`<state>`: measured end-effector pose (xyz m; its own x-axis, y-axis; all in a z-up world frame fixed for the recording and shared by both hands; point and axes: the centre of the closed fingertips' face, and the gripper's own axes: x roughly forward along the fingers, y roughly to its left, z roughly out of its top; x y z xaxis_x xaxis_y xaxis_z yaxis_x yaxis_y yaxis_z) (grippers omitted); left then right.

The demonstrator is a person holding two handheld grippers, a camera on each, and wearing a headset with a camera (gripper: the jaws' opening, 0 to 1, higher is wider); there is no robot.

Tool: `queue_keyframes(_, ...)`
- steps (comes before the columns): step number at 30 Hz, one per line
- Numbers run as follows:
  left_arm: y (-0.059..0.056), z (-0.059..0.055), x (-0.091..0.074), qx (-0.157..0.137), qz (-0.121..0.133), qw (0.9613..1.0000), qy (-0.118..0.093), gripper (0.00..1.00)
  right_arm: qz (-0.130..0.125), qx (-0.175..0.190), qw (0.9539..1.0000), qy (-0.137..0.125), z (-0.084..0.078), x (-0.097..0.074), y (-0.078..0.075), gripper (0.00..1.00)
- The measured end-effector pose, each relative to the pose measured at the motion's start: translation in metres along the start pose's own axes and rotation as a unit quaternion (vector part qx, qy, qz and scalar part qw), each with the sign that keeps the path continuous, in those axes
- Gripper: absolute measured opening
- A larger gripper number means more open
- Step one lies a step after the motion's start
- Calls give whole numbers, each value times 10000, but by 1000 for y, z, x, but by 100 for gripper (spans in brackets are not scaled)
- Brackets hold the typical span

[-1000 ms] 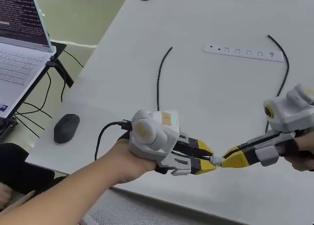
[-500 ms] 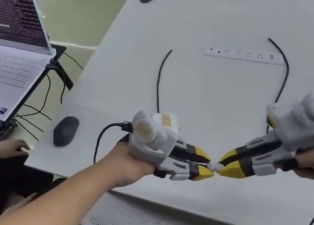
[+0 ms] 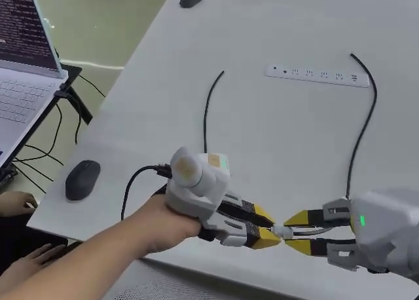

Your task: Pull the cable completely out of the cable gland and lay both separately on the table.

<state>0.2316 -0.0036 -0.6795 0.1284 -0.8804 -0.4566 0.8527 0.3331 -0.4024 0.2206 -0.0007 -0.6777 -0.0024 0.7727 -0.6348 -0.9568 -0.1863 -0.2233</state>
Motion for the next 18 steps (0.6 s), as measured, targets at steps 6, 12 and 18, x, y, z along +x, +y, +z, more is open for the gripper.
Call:
queue_keyframes(6,1,3,1,-10,55,10000,-79,15,-192,381,9989,-185,-3,-2,-6,8)
queue_keyframes(12,0,5,0,306,149,9994,-49,15,91,1287,9907,-423,-2,-1,-9,9)
queue_keyframes(18,4,6,-1,413,219,9989,-65,15,843,2976,9469,-882,0,-10,-15,20)
